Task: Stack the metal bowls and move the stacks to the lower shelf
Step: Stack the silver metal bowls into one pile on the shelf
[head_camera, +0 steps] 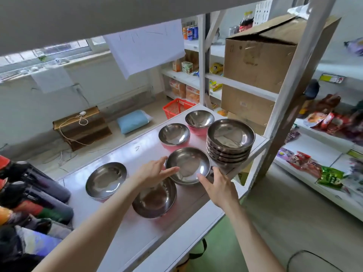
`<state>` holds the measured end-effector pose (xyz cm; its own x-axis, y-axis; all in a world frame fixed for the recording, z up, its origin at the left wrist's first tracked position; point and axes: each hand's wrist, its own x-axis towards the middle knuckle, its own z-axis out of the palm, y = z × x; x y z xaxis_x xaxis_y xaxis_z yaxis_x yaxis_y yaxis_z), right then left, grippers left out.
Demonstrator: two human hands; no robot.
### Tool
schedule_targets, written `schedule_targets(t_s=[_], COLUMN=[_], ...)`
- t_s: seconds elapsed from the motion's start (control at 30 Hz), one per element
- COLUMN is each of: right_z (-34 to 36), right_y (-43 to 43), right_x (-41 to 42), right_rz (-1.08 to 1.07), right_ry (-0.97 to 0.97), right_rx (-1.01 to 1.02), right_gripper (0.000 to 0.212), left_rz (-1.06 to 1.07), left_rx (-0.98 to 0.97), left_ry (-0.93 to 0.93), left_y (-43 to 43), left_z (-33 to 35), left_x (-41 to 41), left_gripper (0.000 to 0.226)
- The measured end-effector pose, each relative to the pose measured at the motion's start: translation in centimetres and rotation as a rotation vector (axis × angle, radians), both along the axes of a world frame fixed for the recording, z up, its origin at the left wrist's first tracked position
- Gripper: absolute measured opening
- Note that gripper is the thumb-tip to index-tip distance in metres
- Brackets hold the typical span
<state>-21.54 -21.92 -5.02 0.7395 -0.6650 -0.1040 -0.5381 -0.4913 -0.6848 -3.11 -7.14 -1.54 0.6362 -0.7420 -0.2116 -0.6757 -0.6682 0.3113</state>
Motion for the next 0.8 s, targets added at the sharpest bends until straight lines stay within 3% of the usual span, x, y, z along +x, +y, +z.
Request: schedule_targets(t_s=[0.3, 0.43, 0.8], right_z=[-0.3, 0.2, 3.3], right_y=[0.0, 0.1, 0.7], right_x=[1.6, 1.6, -0.2], right_rz=[-0.048, -0.048, -0.034], right_ry=[-0.078, -0.108, -0.186], right_rx=[0.084, 0.078, 0.033], right_gripper=[0.048, 0.048, 0.054], left_rz=[0.048, 0.052, 0.017], left_rx=[-0.163, -0.209, -0.29], left_ry=[0.099, 0.111, -0.051], left_y=[-0.7, -0.7, 0.3], left_z=[-1.3, -0.9, 2.6], left_x=[0.5, 0.2, -2.3], left_gripper=[0.072, 0.088, 0.091])
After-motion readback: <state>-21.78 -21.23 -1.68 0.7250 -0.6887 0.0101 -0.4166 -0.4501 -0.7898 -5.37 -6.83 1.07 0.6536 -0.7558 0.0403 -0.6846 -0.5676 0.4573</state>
